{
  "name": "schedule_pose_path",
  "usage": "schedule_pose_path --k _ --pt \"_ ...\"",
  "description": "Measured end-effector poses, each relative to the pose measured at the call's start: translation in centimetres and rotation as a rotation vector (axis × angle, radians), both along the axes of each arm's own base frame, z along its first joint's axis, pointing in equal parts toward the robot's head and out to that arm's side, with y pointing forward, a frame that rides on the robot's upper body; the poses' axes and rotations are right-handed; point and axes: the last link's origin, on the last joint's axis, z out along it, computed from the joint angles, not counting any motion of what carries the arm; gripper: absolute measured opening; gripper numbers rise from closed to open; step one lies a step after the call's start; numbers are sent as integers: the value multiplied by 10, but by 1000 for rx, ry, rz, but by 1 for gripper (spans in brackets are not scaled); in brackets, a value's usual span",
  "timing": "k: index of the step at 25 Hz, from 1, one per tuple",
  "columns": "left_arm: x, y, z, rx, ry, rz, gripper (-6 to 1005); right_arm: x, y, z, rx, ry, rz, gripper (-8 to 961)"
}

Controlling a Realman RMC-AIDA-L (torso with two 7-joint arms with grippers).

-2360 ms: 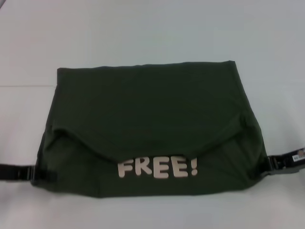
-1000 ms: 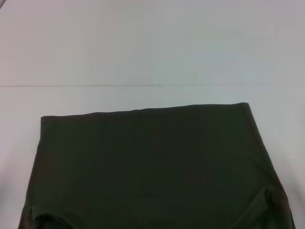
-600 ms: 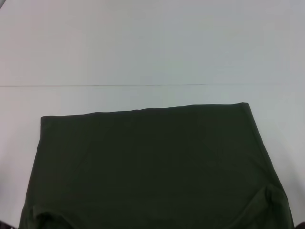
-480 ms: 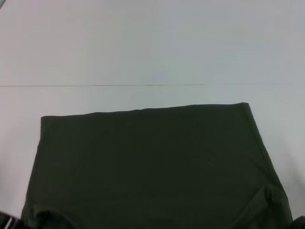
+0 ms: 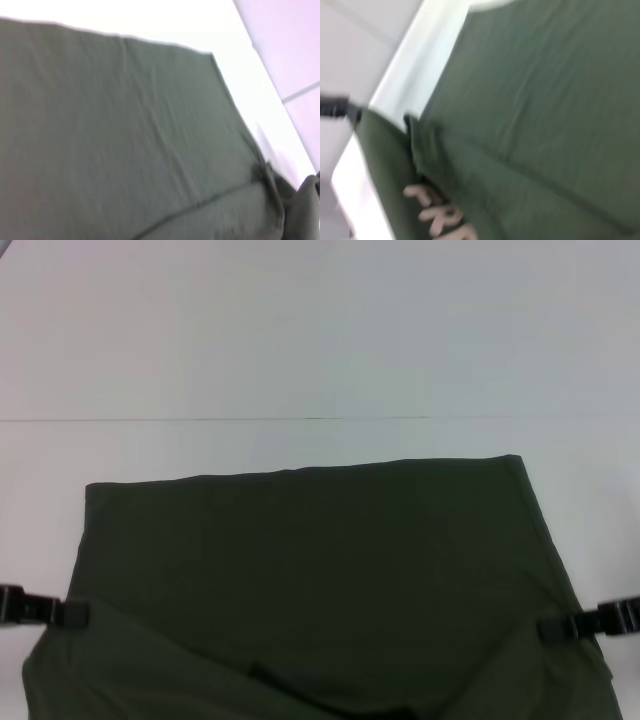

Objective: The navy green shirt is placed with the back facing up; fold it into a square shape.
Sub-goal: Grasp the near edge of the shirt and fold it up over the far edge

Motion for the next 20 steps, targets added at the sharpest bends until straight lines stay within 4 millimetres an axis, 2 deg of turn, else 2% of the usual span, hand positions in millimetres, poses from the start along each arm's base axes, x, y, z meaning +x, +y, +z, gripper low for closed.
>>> schedule_pose_path --k 4,8,20 --pt "-6 3 7 97 -32 28 45 8 11 4 107 7 -77 30" --pt "-15 5 9 159 -18 72 46 14 21 -1 179 3 -143 31" --pt "-23 22 8 327 -39 116 45 9 50 -9 405 86 -222 31"
